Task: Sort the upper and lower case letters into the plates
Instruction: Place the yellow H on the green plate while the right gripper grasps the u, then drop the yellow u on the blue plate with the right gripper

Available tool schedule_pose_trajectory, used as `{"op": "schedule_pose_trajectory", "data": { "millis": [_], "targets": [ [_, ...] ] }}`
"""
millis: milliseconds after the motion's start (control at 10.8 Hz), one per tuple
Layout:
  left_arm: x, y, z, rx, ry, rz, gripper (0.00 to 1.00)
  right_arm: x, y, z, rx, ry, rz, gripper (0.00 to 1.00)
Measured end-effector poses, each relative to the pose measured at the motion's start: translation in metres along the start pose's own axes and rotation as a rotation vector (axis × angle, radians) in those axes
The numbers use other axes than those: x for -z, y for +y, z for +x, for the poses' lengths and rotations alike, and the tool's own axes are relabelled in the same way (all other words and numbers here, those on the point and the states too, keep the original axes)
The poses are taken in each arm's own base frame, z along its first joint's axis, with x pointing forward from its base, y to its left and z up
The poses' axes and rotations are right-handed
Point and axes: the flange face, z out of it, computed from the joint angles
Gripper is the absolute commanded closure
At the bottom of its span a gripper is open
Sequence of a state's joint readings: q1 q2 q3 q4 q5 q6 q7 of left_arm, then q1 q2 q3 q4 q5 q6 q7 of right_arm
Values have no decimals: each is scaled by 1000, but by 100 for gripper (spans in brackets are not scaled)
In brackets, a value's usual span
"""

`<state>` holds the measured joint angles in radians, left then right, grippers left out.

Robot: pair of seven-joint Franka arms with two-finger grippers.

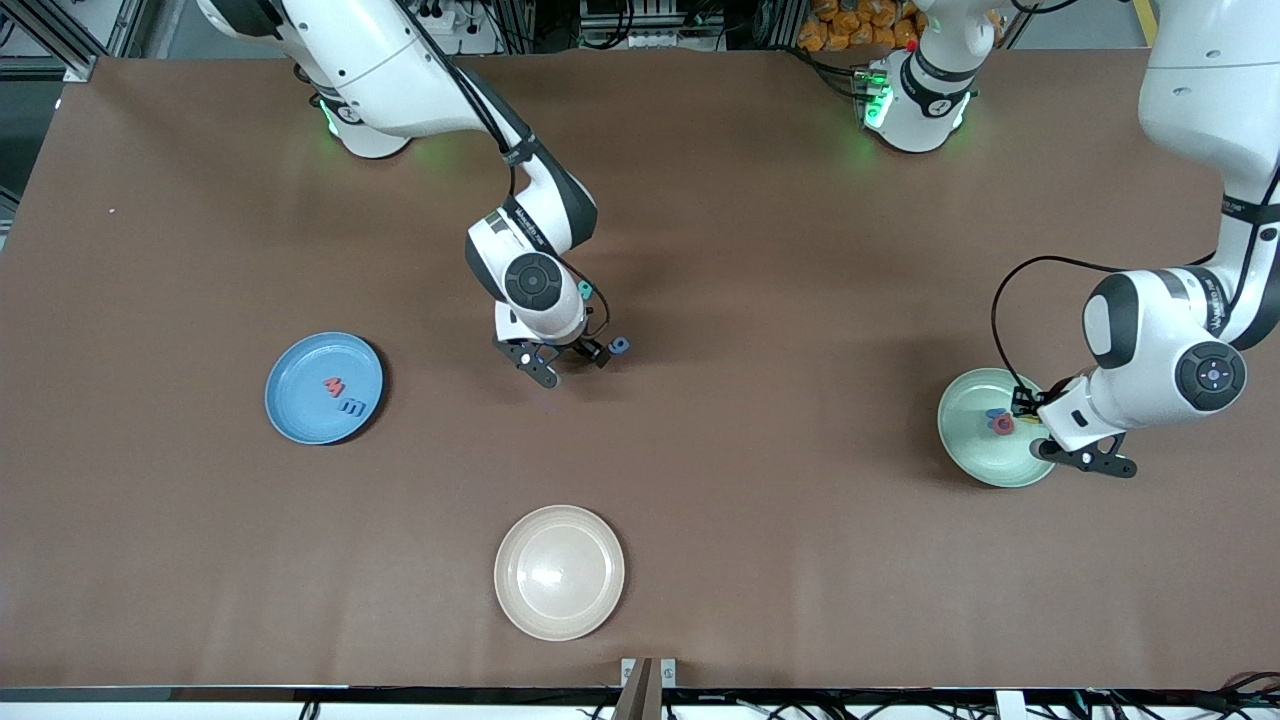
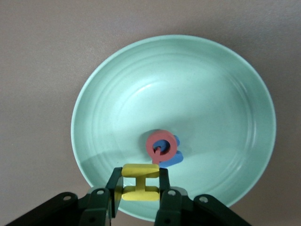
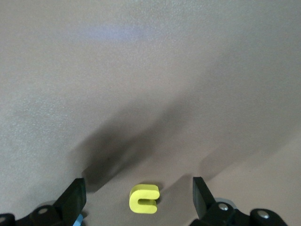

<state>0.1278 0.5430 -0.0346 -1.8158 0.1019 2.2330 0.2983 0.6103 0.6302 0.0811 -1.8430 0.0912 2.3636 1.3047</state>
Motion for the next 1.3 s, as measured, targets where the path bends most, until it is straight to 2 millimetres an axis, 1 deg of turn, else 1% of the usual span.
{"op": "schedule_pose_trajectory", "data": {
  "millis": [185,278,463,740,833,925,1018,1111,1203,1296],
  "targets": [
    [-6,2,3,-5,-5,-2,99,1,3,-10,12,-4,-3,0],
    [-10,4,4,-9,-8,-3,92,2,5,-13,14,-4,-4,0],
    [-17,7,7,-15,-15,-6,91,1,7,-17,16,-4,-6,2],
    [-16,17,14,-31,-10,-2,91,-1,8,-19,16,-2,5,2],
    [-16,19,16,-36,-7,0,90,-2,9,-19,15,-1,7,8],
    [-16,20,18,-38,-7,0,90,-2,9,-19,15,-1,8,17],
    [-18,20,19,-38,-8,0,87,-3,9,-19,14,-1,8,28],
    [-19,20,19,-38,-9,-1,62,-3,9,-19,14,0,10,33],
    [-19,19,20,-38,-8,-1,17,-3,9,-19,14,1,15,38],
    [-18,19,21,-38,-6,0,0,-3,9,-19,14,3,21,41]
  ]
}}
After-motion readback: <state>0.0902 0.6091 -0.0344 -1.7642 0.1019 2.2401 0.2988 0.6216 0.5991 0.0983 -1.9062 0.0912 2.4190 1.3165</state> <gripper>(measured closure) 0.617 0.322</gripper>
